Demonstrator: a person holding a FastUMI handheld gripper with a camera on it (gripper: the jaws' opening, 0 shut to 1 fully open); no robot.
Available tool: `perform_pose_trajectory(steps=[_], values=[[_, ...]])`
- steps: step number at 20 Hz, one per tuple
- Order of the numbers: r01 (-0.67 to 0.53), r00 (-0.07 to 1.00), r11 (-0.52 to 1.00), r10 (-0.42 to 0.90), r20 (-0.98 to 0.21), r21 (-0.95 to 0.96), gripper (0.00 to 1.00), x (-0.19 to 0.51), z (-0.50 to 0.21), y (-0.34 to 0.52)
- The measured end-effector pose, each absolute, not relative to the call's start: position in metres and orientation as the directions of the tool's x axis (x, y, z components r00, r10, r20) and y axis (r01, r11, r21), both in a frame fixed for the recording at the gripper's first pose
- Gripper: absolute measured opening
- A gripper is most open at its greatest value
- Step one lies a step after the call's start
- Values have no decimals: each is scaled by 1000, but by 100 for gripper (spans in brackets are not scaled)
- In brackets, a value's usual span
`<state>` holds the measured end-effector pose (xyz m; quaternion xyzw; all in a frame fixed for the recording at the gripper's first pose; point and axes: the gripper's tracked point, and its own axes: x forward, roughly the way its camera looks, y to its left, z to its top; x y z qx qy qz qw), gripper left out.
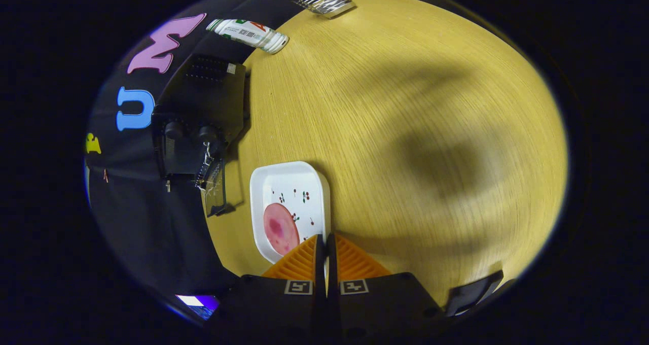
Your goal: Open the toaster oven, put the food inside, and close the toaster oven door.
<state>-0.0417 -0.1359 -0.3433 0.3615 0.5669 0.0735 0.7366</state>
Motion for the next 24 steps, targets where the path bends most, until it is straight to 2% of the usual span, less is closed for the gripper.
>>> perform_pose_trajectory(steps=[6,13,19,24], values=[[413,480,577,520,-707,705,5,-50,-301,-118],[427,599,524,446,-665,737,5,-70,-253,-87],[430,652,529,378,-657,731,5,-73,-231,-41],[392,658,549,393,-642,738,5,-49,-222,11]])
